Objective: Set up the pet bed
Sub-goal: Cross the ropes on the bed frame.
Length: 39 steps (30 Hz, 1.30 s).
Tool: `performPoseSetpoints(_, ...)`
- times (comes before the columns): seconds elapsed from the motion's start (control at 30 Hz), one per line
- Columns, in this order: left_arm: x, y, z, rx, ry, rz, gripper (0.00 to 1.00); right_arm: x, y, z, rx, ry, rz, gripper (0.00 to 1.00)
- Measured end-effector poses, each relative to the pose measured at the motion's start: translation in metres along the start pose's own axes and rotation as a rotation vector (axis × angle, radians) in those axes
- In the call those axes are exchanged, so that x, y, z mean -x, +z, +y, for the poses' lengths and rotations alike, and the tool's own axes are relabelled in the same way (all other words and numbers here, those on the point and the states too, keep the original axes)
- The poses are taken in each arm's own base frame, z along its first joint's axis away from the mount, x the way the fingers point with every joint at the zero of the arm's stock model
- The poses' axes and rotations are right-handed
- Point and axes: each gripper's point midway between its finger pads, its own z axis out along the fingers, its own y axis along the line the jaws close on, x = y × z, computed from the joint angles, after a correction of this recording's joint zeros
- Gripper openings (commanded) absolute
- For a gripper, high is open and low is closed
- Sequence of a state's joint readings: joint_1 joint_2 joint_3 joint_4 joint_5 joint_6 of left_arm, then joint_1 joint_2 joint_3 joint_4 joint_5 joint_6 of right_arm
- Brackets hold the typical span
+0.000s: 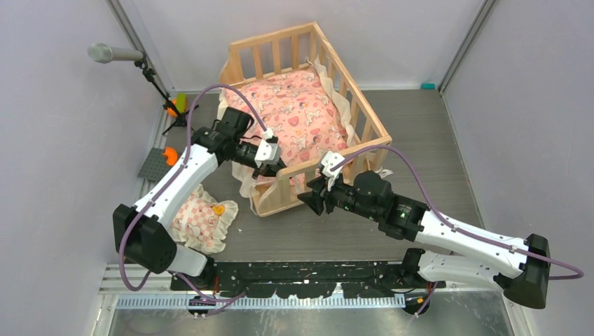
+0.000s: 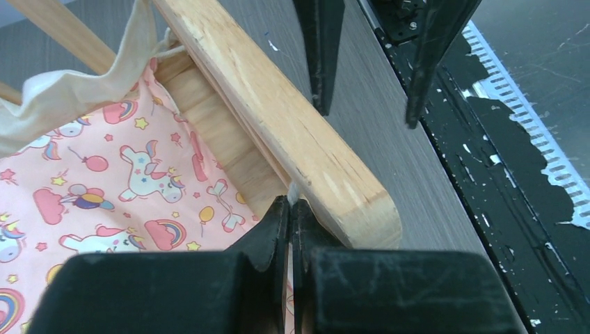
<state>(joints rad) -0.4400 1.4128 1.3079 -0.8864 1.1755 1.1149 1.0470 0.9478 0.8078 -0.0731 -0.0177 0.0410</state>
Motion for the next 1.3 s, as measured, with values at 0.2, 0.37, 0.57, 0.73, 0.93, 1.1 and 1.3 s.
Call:
performPoseSetpoints(0.2,-0.010,0.008,-0.005,-0.048,0.016,0.003,0.00,-0.004,0.007,-0.017,-0.112,0.081,-0.077,0.50)
performPoseSetpoints(0.37,-0.010,0.011,-0.005,-0.067,0.032,0.000,0.00,-0.005,0.009,-0.019,-0.136,0.137,-0.111,0.50)
performPoseSetpoints(0.57,-0.009,0.017,-0.006,-0.088,0.049,-0.002,0.00,-0.010,0.011,-0.018,-0.134,0.180,-0.127,0.47)
performPoseSetpoints(0.73,-0.010,0.021,-0.008,-0.102,0.049,-0.005,0.00,-0.015,0.014,-0.018,-0.138,0.204,-0.138,0.44)
performPoseSetpoints(0.93,-0.011,0.022,-0.008,-0.107,0.052,-0.006,0.00,-0.023,0.020,-0.021,-0.162,0.224,-0.145,0.43)
performPoseSetpoints(1.1,-0.011,0.022,-0.008,-0.113,0.057,-0.005,0.00,-0.026,0.022,-0.022,-0.181,0.235,-0.156,0.44)
performPoseSetpoints(1.3,-0.011,0.022,-0.009,-0.134,0.070,-0.002,0.00,-0.031,0.026,-0.022,-0.189,0.235,-0.154,0.44)
